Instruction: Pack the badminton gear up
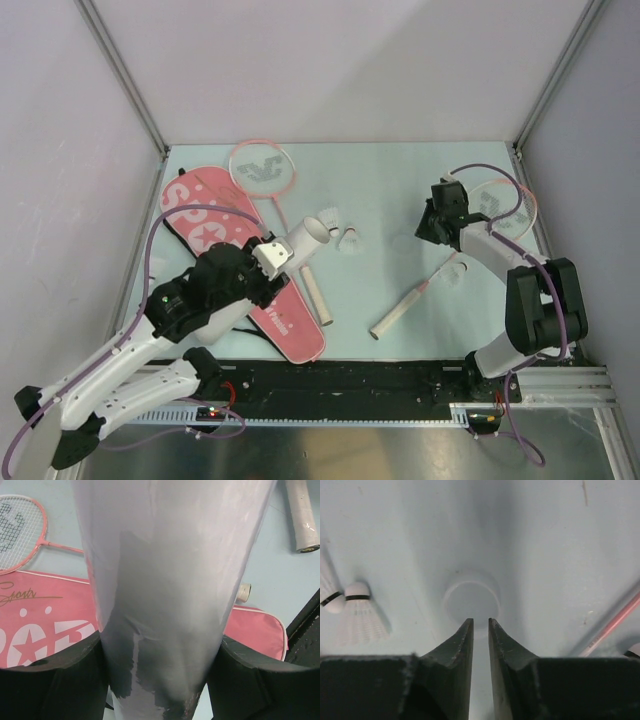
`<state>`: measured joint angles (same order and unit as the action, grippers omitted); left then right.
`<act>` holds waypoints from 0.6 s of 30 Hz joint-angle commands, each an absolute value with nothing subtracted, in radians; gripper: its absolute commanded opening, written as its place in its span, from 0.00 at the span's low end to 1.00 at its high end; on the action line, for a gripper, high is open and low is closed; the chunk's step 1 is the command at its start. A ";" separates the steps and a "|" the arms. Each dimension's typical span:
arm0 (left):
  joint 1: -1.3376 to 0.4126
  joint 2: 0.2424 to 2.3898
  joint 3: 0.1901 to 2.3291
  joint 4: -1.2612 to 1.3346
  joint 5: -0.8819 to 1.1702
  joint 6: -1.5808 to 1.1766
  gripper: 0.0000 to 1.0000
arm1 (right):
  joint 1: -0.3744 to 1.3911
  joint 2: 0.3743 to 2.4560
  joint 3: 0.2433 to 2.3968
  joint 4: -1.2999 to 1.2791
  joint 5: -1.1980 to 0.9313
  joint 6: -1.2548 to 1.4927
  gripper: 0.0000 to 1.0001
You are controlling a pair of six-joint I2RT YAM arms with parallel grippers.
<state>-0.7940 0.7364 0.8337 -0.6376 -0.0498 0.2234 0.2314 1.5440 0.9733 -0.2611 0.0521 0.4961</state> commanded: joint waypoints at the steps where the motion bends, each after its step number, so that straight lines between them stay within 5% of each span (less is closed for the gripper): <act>1: -0.791 0.721 0.830 -0.588 -0.050 0.188 0.42 | 0.228 1.546 0.994 -0.257 0.169 0.457 0.27; 18: -0.791 0.684 0.826 -0.567 -0.027 0.172 0.44 | 0.321 1.447 1.051 -0.743 0.533 0.159 0.50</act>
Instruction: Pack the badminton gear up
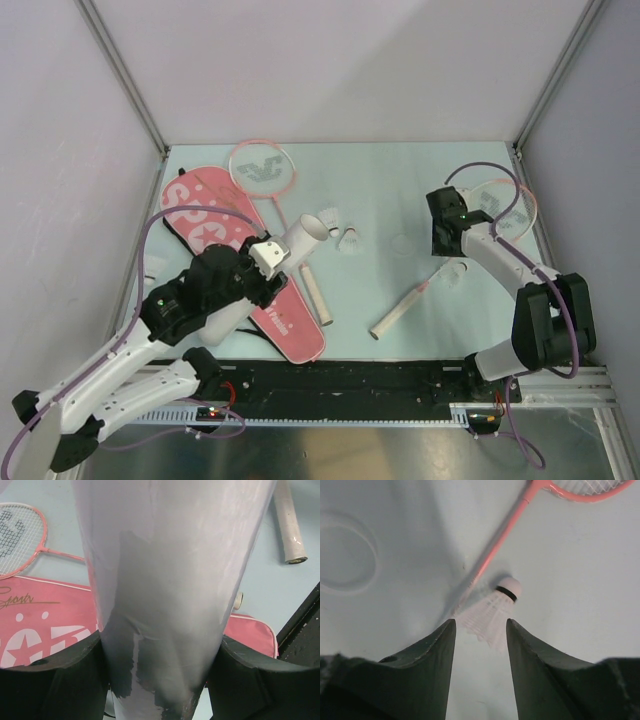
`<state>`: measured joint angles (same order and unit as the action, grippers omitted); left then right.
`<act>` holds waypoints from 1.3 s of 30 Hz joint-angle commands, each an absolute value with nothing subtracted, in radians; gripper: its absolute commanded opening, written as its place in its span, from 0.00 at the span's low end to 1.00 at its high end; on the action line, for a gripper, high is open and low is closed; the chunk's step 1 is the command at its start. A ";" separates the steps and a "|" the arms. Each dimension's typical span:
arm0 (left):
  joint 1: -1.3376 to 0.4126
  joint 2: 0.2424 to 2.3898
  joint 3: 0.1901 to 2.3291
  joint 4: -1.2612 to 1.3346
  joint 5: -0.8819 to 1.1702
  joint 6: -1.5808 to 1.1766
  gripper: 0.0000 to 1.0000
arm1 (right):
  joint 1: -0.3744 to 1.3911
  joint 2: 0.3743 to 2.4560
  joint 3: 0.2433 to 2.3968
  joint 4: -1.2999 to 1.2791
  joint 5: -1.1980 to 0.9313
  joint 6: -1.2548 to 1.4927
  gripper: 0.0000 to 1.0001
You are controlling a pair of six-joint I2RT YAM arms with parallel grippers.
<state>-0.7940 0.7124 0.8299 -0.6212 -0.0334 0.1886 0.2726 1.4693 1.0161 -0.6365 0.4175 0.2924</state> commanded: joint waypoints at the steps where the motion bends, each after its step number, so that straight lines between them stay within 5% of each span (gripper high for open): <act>1: -0.791 0.679 0.825 -0.565 -0.030 0.172 0.44 | 0.331 1.448 1.051 -0.746 0.525 0.142 0.51; 19: -0.791 0.646 0.796 -0.550 -0.069 0.164 0.44 | 0.376 1.597 1.005 -0.732 0.642 0.064 0.46; 31: -0.791 0.657 0.809 -0.550 -0.068 0.156 0.44 | 0.425 1.567 1.007 -0.733 0.809 0.105 0.02; 39: -0.791 0.653 0.818 -0.550 -0.060 0.168 0.44 | 0.422 1.341 1.064 -0.781 0.743 0.131 0.00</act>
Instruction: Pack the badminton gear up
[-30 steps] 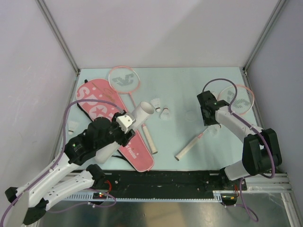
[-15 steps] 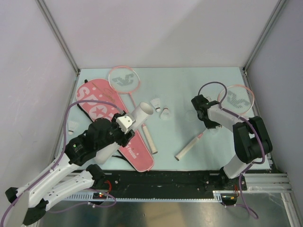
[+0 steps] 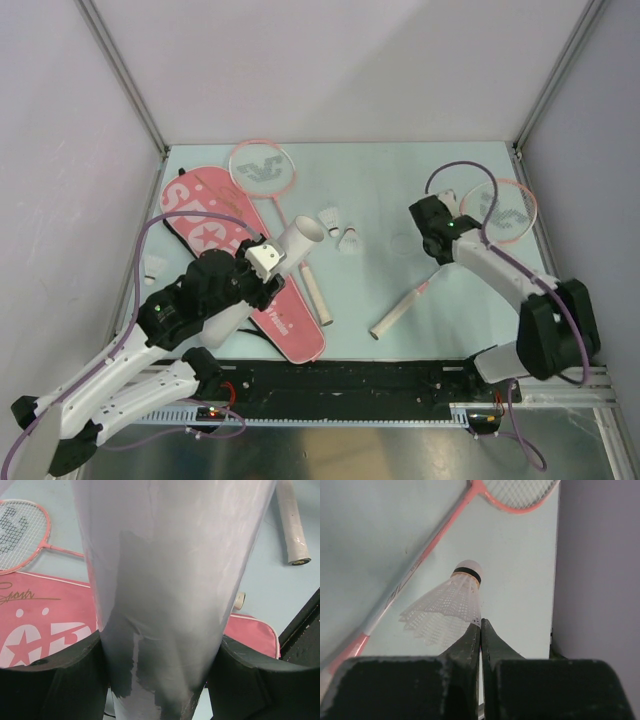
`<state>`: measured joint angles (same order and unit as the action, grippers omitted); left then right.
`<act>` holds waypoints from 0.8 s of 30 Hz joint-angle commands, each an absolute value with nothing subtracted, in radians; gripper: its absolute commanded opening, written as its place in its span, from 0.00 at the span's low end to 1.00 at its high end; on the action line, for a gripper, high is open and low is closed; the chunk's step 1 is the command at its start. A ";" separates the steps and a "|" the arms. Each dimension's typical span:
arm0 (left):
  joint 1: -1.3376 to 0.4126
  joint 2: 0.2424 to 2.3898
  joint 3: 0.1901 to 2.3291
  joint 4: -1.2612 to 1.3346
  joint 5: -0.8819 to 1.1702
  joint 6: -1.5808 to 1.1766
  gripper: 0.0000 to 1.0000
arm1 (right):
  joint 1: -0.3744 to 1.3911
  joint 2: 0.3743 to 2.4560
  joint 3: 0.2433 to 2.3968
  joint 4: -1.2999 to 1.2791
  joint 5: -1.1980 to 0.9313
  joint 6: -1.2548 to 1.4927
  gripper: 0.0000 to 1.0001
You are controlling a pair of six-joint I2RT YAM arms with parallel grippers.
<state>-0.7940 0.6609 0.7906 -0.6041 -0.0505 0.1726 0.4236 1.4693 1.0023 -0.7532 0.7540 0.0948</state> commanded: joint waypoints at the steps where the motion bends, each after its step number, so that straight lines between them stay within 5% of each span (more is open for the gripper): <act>1: -0.791 0.653 0.818 -0.550 -0.055 0.175 0.44 | 0.425 1.305 1.087 -0.794 0.697 0.141 0.00; 12: -0.792 0.678 0.823 -0.544 -0.009 0.262 0.46 | 0.422 0.948 1.172 -0.591 -0.141 0.323 0.00; 24: -0.794 0.695 0.858 -0.540 0.070 0.405 0.46 | 0.393 0.920 1.136 -0.182 -0.770 0.703 0.00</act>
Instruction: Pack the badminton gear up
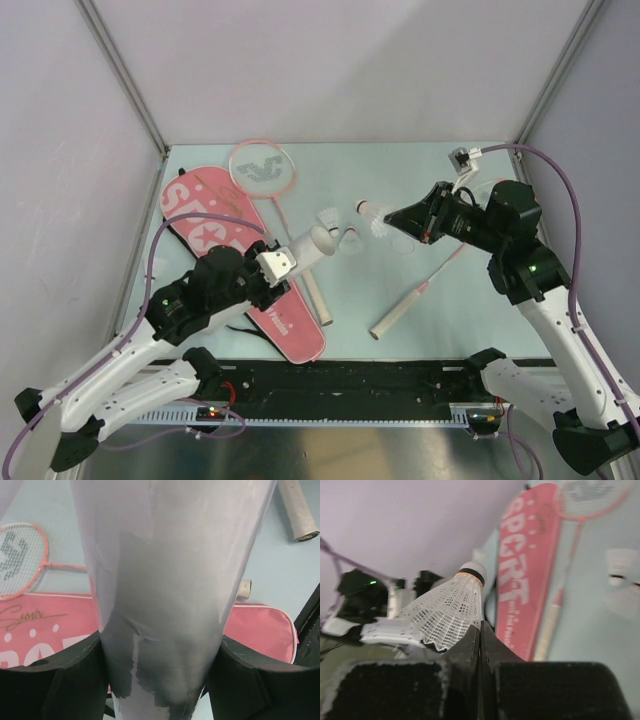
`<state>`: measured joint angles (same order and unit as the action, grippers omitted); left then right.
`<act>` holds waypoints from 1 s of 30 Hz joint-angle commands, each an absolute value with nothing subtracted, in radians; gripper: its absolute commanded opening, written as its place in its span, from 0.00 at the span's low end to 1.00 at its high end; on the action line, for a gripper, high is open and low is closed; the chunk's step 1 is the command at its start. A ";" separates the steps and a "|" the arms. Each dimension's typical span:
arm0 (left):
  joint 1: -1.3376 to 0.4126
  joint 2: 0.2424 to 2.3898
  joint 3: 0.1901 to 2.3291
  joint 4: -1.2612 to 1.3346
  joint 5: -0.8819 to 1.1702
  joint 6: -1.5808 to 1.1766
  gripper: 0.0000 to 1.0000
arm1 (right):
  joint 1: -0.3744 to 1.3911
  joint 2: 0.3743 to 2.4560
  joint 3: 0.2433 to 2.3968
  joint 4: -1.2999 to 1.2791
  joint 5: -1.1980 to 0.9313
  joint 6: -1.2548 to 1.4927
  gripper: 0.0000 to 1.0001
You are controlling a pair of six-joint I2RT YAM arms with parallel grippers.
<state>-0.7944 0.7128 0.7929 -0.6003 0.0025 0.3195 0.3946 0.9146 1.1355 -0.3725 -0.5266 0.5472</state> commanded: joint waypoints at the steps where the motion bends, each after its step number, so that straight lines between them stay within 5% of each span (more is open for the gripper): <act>1: -0.794 0.691 0.860 -0.539 0.082 0.414 0.46 | 0.394 0.924 1.135 -0.154 -0.799 0.726 0.00; 27: -0.816 0.718 0.890 -0.515 0.130 0.568 0.47 | 0.577 1.037 1.131 -0.369 -0.785 0.681 0.00; 30: -0.819 0.721 0.890 -0.513 0.141 0.574 0.47 | 0.584 1.054 1.131 -0.340 -0.768 0.694 0.11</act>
